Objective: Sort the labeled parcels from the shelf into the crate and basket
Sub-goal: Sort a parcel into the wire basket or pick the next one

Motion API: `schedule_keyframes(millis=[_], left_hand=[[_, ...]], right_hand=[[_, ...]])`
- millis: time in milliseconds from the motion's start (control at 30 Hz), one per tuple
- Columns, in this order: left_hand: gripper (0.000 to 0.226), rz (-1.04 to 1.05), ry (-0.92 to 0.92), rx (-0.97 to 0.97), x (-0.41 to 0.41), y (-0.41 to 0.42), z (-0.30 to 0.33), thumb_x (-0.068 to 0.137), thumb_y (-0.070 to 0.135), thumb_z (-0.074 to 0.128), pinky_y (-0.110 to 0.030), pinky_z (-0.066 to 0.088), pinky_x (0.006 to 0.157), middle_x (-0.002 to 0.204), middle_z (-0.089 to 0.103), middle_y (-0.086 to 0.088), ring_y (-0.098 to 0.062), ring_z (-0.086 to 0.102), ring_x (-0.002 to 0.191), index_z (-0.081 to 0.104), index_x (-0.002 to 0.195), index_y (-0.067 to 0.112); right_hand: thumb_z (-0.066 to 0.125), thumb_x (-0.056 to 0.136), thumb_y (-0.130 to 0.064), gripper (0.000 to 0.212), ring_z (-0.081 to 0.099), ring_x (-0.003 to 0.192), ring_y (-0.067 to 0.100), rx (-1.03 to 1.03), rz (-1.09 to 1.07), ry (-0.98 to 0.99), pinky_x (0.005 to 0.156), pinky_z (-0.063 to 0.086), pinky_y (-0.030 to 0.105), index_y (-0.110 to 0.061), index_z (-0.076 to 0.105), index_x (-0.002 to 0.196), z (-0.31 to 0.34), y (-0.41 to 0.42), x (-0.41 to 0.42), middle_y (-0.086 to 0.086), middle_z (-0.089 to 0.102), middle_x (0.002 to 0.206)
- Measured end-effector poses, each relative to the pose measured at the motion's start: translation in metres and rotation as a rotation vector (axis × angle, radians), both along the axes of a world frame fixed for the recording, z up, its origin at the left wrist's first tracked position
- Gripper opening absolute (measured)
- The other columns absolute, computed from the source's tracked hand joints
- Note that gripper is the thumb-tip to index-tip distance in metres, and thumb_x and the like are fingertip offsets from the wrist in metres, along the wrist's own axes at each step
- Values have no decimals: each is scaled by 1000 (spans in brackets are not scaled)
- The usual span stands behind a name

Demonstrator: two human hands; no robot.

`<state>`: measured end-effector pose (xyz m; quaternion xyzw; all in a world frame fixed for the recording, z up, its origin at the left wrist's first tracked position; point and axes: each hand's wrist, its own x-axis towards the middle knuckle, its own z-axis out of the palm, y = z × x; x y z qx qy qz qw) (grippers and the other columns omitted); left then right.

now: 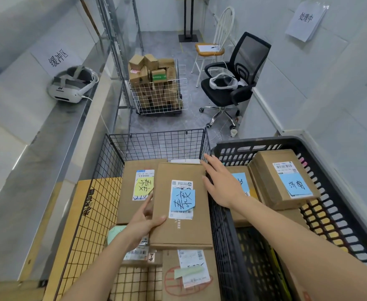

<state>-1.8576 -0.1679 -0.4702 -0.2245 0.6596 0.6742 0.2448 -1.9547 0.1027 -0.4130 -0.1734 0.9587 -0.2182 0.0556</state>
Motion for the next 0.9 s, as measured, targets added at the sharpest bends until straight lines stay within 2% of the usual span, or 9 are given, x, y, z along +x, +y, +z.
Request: schedule_keyframes(millis=[133, 200, 267, 333, 400, 467, 600, 733, 900], left_hand=[[104, -243, -31, -179, 35, 2, -5, 70, 17, 93, -32, 61, 79, 120, 67, -3, -17, 71, 102, 33, 153, 36], [103, -330, -97, -200, 48, -3, -6, 64, 19, 96, -33, 61, 81, 119, 68, -1, -16, 72, 101, 37, 147, 31], [103, -426, -184, -221, 53, -8, -5, 57, 35, 100, -37, 61, 85, 122, 68, 1, -18, 71, 105, 42, 142, 28], [96, -414, -214, -207, 53, -8, 3, 63, 49, 94, -31, 62, 79, 121, 67, 3, -15, 71, 103, 45, 141, 22], [83, -275, -136, -222, 47, -1, 10, 76, 50, 83, -20, 57, 63, 119, 63, 4, -9, 67, 97, 40, 141, 23], [92, -176, -27, -280, 39, 4, 10, 79, 49, 80, -19, 55, 60, 123, 59, 4, -7, 63, 98, 28, 153, 30], [82, -283, 19, -412, 35, 9, -1, 76, 39, 87, -35, 60, 84, 123, 64, 6, -8, 63, 105, 42, 144, 32], [79, -382, -67, -391, 43, 5, 1, 71, 33, 91, -29, 60, 77, 119, 64, 5, -13, 65, 106, 45, 135, 25], [93, -341, -132, -355, 50, 1, -2, 52, 43, 96, -46, 59, 91, 120, 67, 1, -19, 67, 110, 49, 130, 28]], right_hand=[[38, 107, -37, 57, -2, 155, 6, -1, -6, -4, 126, 19, 37, -18, 25, 160, -1, -1, 0, -11, 7, 169], [38, 107, -38, 58, -1, 155, 8, 10, -4, -2, 126, 17, 38, -18, 25, 160, 0, -2, 0, -9, 8, 169], [39, 107, -38, 58, -1, 155, 9, 17, -6, 1, 126, 17, 38, -18, 25, 160, 0, -2, 1, -9, 9, 169], [39, 107, -39, 59, -1, 155, 9, 20, -7, 3, 126, 17, 38, -18, 24, 160, 1, -2, 2, -9, 8, 169], [38, 107, -39, 59, -1, 155, 9, 23, -6, 5, 126, 16, 38, -18, 24, 160, 0, -2, 2, -9, 8, 169], [38, 107, -40, 59, -2, 155, 9, 28, -2, 6, 126, 15, 37, -18, 24, 160, -1, -2, 1, -9, 8, 169], [38, 108, -39, 59, -2, 155, 10, 28, 6, 9, 126, 14, 35, -18, 23, 161, -2, 0, 0, -8, 8, 169], [37, 108, -39, 59, -2, 155, 10, 25, 5, 17, 126, 12, 34, -17, 23, 160, -2, -1, 1, -7, 8, 169], [37, 108, -39, 59, -3, 155, 10, 39, 3, 14, 125, 12, 35, -18, 22, 161, -1, -1, 3, -8, 6, 169]])
